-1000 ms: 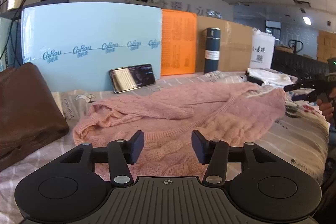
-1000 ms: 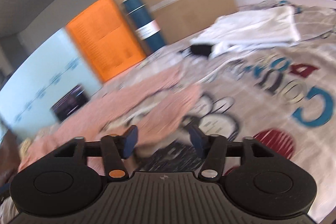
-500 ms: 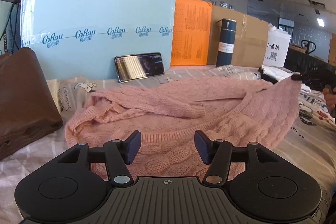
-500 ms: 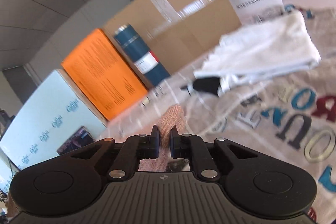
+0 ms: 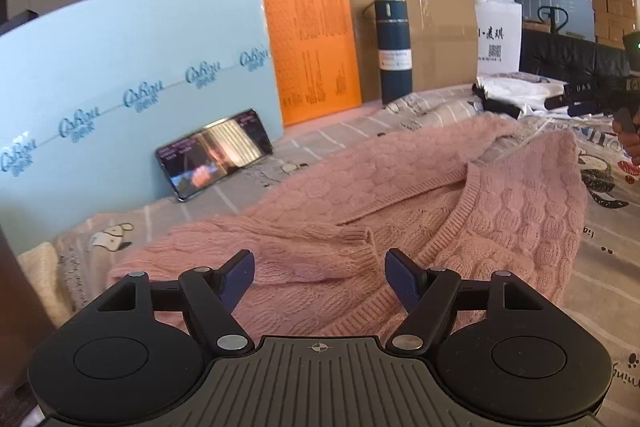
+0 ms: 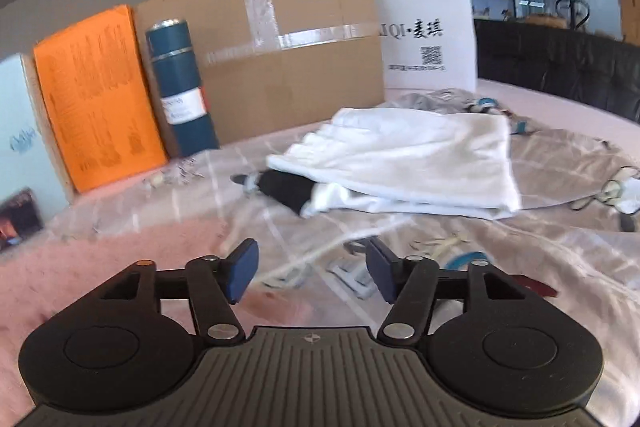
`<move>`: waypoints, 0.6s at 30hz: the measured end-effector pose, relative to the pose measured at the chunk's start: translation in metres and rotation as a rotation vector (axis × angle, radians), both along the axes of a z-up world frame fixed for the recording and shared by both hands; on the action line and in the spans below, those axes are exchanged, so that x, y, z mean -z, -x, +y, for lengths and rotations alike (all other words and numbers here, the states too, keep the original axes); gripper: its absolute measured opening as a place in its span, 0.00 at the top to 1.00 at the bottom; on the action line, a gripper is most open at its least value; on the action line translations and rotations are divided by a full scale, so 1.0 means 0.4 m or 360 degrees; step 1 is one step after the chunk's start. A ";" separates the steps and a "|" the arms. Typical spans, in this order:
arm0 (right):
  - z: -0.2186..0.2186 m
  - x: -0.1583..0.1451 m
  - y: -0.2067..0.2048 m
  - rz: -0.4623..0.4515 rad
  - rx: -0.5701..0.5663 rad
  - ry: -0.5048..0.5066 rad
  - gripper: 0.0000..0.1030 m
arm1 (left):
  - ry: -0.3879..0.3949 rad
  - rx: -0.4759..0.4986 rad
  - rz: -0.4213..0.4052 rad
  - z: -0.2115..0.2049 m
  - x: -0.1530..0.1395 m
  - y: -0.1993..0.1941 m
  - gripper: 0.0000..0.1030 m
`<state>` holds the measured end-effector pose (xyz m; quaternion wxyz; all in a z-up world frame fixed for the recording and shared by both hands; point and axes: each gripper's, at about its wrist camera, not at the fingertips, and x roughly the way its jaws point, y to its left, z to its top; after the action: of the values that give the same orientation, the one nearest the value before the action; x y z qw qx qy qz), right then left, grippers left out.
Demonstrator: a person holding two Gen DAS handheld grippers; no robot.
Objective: Fold clothes
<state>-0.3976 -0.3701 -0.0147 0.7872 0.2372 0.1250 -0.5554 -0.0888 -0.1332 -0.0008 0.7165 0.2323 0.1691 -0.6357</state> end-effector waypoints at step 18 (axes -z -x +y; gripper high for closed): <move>-0.065 0.022 -0.137 -0.0221 -0.0318 -0.0084 0.34 | 0.0006 0.0054 0.0230 -0.215 -0.010 -0.037 0.83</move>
<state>-0.3426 -0.3959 -0.0234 0.8387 0.2822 0.1079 -0.4530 -0.0738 -0.2194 0.0033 0.6919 0.1872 0.2154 -0.6632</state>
